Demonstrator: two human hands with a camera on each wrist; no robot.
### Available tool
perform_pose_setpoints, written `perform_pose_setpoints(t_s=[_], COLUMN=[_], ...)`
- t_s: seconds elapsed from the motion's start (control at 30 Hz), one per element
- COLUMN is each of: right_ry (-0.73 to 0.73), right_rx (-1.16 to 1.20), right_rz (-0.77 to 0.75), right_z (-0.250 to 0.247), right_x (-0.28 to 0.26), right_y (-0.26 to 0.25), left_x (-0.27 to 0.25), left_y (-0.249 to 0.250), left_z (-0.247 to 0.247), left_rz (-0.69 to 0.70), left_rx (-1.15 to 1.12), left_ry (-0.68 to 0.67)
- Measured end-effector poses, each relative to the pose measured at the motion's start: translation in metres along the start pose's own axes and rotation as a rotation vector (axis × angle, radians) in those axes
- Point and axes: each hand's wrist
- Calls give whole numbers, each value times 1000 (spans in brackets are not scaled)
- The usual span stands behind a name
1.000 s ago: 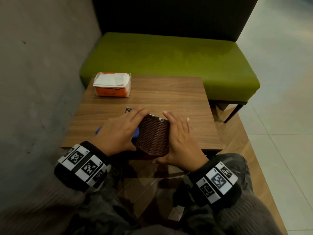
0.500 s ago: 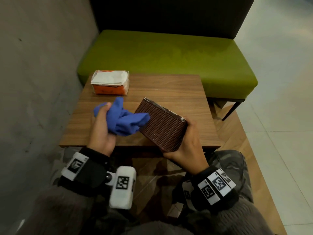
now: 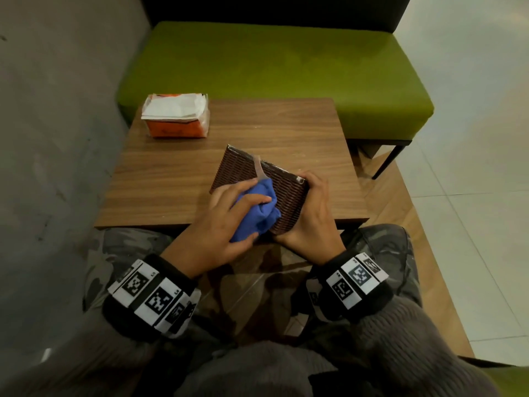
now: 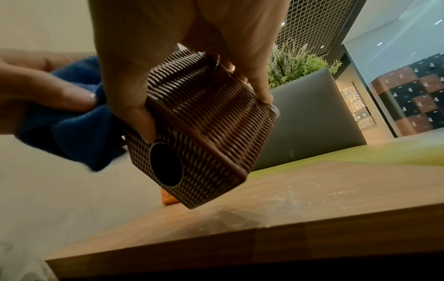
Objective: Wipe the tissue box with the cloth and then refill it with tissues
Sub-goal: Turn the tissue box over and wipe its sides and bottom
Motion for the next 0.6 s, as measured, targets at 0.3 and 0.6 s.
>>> perform_pose_setpoints(t_s=[0.3, 0.6], right_ry=[17, 74], right_rx=[76, 64], right_rz=[-2, -57], right_z=[9, 4], right_x=[8, 10], right_y=[-10, -15], left_x=[17, 31], left_y=[43, 46], left_z=[-2, -17], left_rz=[-93, -146], left_rx=[-87, -2], left_ry=[437, 491])
Point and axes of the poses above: each hand's wrist, its own x-axis towards the middle knuckle, its own z-axis out of the palm, y = z × x, and after that the axes turned 11 degrees about -z, right-handed
